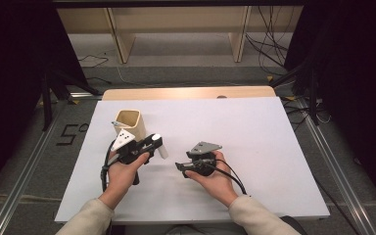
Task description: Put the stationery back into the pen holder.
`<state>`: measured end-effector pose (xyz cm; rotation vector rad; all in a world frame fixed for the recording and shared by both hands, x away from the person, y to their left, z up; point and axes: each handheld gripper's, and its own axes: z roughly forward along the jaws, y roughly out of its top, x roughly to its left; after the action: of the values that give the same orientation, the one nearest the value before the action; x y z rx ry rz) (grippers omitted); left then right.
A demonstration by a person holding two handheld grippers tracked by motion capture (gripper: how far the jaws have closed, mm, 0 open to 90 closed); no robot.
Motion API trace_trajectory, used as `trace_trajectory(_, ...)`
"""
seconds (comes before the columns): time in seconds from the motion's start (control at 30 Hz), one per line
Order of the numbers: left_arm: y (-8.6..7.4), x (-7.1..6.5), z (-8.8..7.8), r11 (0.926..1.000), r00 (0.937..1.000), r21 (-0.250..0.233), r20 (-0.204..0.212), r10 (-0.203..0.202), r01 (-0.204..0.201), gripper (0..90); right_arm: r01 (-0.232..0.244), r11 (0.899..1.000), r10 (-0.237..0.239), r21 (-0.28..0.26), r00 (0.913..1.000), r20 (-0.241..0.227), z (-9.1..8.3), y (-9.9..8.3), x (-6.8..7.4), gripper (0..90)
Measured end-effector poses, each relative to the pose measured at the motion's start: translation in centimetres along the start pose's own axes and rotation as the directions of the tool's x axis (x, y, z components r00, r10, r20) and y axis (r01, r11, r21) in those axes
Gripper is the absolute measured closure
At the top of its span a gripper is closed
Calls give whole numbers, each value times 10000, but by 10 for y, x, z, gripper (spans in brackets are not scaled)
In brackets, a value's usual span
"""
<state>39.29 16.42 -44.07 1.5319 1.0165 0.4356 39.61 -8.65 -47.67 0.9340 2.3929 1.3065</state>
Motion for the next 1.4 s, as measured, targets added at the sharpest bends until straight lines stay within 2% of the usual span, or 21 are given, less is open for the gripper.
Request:
trace_trajectory(0.27, 6, 5, -5, 9999, 9997, -102, -199, 113, -115, 650, 28, 9996, -37, 277, 9995, 329, -8, -7, -11, 363)
trace_trajectory(0.83, 20, 14, -16, 9987, 9978, -411, -605, 270, -295, 650, -293, 9992, 275, 285, 9976, 635, -25, -17, -24, 325)
trace_trajectory(1.0, 26, 16, -19, 9974, 9963, -535, -729, 445, -485, 650, -397, 9989, 380, 232, 9967, 719, -29, -20, -27, 320)
trace_trajectory(1.23, 35, 21, -22, 9968, 9957, -691, -859, 336, -396, 650, -516, 9984, 497, 231, 9958, 769, -34, -23, -30, 310)
trace_trajectory(1.4, 42, 24, -24, 9955, 9954, -859, -909, 318, -396, 651, -430, 9986, 404, 321, 9962, 772, -35, -25, -32, 305)
